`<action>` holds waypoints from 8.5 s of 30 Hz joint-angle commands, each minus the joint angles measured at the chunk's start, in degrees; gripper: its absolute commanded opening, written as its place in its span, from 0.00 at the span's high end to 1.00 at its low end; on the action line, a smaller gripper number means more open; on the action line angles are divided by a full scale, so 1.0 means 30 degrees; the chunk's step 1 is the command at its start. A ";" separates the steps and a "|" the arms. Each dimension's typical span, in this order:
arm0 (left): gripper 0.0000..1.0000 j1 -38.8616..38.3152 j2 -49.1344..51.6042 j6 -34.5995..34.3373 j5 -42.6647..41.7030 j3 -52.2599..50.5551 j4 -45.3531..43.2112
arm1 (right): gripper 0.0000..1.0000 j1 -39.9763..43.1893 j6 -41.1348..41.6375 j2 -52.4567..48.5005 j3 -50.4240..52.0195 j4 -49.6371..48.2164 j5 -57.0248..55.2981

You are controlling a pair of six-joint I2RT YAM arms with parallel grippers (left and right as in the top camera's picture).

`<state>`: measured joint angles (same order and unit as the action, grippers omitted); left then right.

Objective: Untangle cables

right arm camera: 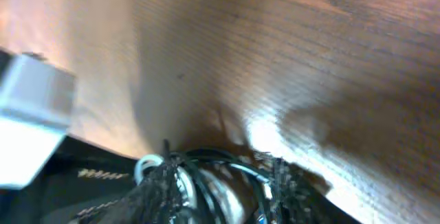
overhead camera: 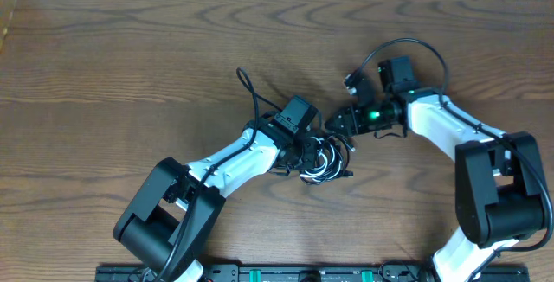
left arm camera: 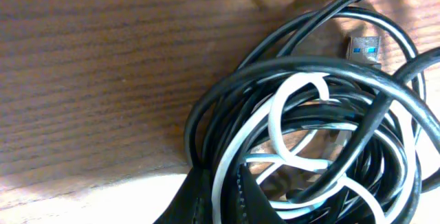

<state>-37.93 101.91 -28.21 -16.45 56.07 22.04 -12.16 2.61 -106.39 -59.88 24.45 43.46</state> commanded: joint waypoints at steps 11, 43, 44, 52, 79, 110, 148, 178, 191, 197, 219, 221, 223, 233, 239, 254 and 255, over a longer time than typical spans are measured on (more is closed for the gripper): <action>0.92 -0.0109 0.0328 0.0386 -0.0299 -0.0248 0.0131 | 0.54 0.1311 -0.5843 0.1413 -0.0270 0.7570 0.4342; 0.92 0.1800 0.0328 -0.6433 -0.0896 -0.0248 -0.0197 | 0.53 -0.4357 -0.0313 0.7599 0.3300 0.3934 -0.9296; 0.92 0.1800 0.0328 -0.6433 -0.1042 -0.0248 -0.0182 | 0.53 -0.4393 -0.0306 0.7599 0.3687 0.3322 -0.9296; 0.92 0.1800 0.0328 -0.6943 -0.1829 -0.0248 -0.0160 | 0.63 -0.4466 0.0124 0.7599 0.6149 -0.0903 -0.9304; 0.92 0.1800 0.0328 -0.8138 -0.1938 -0.0248 -0.0175 | 0.70 -0.4481 0.0255 0.6921 0.7803 -0.4692 -1.0127; 0.92 0.1800 0.0328 -0.7468 0.2244 -0.0248 -0.0634 | 0.99 -0.4080 0.2251 0.8415 0.3665 0.1552 -1.0076; 0.92 0.1800 0.0328 -0.5821 0.2302 -0.0248 -0.0568 | 0.01 -0.2718 0.2047 0.8196 -0.2776 1.2415 -0.7970; 0.92 0.1800 0.0328 -0.5821 0.2295 -0.0248 -0.0437 | 0.99 -0.4830 0.6630 0.8247 0.6470 -0.0947 -0.7300; 0.92 0.1800 0.0328 -0.5821 0.2295 -0.0248 -0.0430 | 0.99 -0.2586 0.5523 1.0586 0.1843 0.3825 -0.3293; 0.92 0.1800 0.0328 -0.5821 0.2295 -0.0248 -0.0430 | 0.99 -0.1807 0.5034 1.1438 0.1319 0.3177 -0.3898; 0.14 0.3555 -0.5676 -0.3242 -0.1545 0.0029 0.1647 | 0.99 -0.0911 0.4743 1.1431 0.1319 -0.2390 -0.1253; 0.14 0.3643 -0.7031 -0.3242 -0.1545 0.0029 0.1647 | 0.99 -0.0539 0.5457 1.1431 0.1319 -0.3126 -0.0175; 0.14 0.3643 -0.8211 -0.3242 -0.1537 0.0029 0.1647 | 0.99 -0.0080 0.6273 1.1431 0.1319 -0.3869 0.0918; 0.14 0.3468 -1.0142 -0.2404 -0.1530 0.0007 0.1719 | 0.99 0.2608 1.1927 1.1431 0.1319 -0.9522 0.8400; 0.14 0.2492 -0.9355 -0.1953 -0.1530 0.0007 0.1719 | 0.99 0.3162 1.3784 1.1431 0.1319 -1.0732 0.8925; 0.13 -0.0095 -0.5829 -0.1960 -0.1494 -0.0007 0.1508 | 0.99 0.4721 1.8047 1.1424 0.1319 -1.5773 0.8845; 0.13 -0.0095 -0.5515 -0.1960 -0.1501 -0.0007 0.1515 | 0.99 0.4918 1.8345 1.1424 0.1319 -1.6225 0.8852</action>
<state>-38.20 82.98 -34.83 -20.82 55.96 26.57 0.80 53.54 -73.06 -54.74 -22.17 69.52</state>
